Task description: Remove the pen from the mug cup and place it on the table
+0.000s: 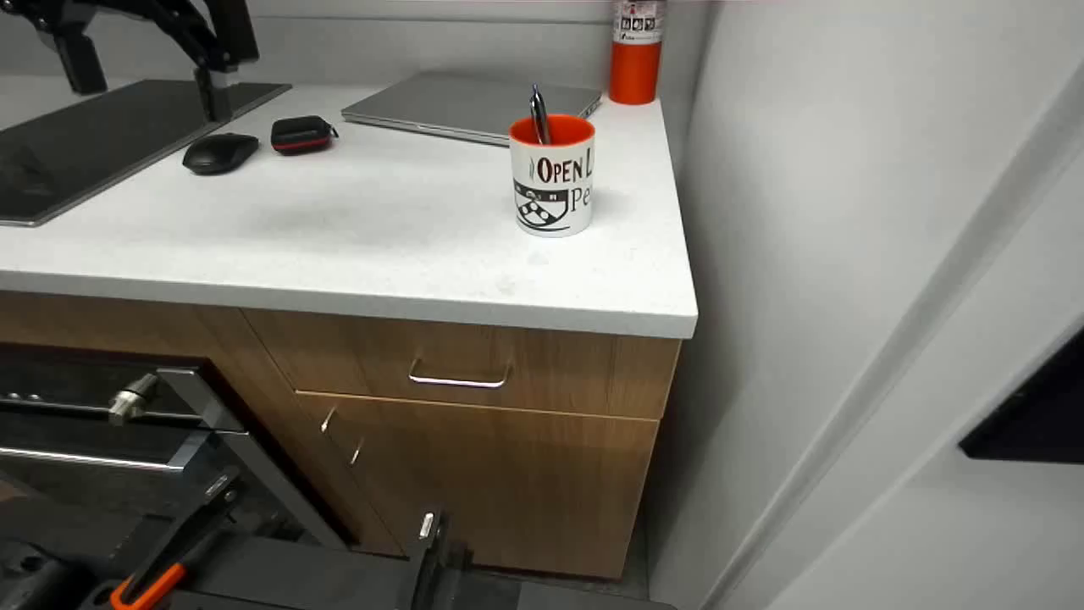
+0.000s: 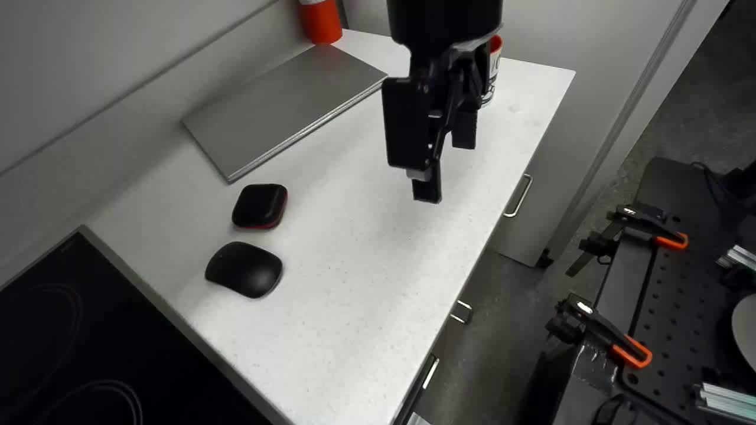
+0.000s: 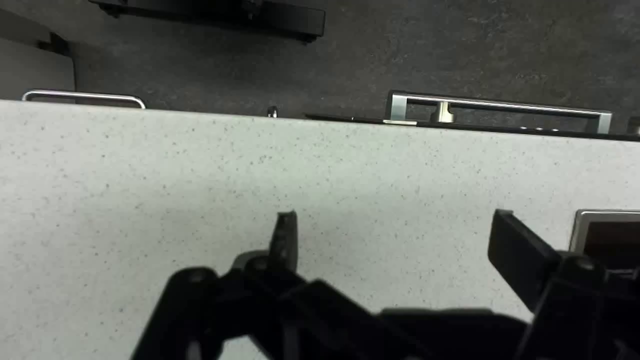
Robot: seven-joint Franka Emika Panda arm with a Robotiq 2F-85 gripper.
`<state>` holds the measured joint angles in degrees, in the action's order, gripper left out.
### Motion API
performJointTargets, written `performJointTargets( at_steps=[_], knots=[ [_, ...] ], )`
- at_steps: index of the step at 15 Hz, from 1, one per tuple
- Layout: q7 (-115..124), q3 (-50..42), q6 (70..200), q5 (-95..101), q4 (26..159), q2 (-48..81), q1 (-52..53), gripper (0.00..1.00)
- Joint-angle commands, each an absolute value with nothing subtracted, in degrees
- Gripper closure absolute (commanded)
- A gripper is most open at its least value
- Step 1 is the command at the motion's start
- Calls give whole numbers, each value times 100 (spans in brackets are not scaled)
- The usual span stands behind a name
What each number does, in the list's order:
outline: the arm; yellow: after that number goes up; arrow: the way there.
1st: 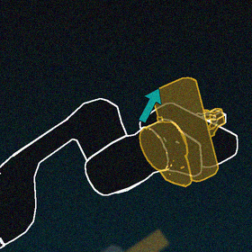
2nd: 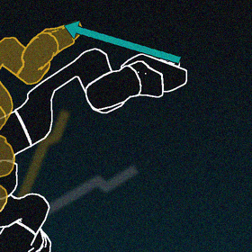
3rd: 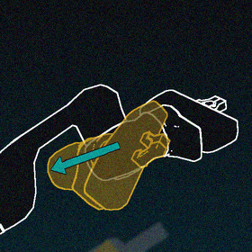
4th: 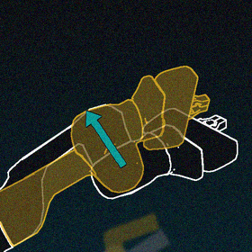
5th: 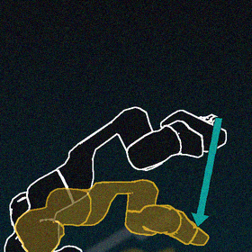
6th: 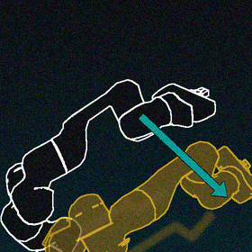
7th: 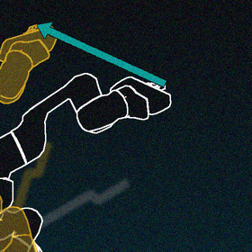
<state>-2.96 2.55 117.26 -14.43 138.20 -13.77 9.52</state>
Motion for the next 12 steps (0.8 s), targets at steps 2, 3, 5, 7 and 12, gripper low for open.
performJointTargets(
  at_steps=[2,3,5,7,12],
  knots=[
    [-270,357,11820,-1256,13814,-1348,805,0],
    [-267,341,11843,-1087,13809,-1332,749,0],
    [-181,283,12118,-513,13862,-1367,537,0],
    [-119,179,12543,-97,13907,-1399,311,0],
    [336,-52,13778,804,13990,-1408,-309,0]
  ],
)
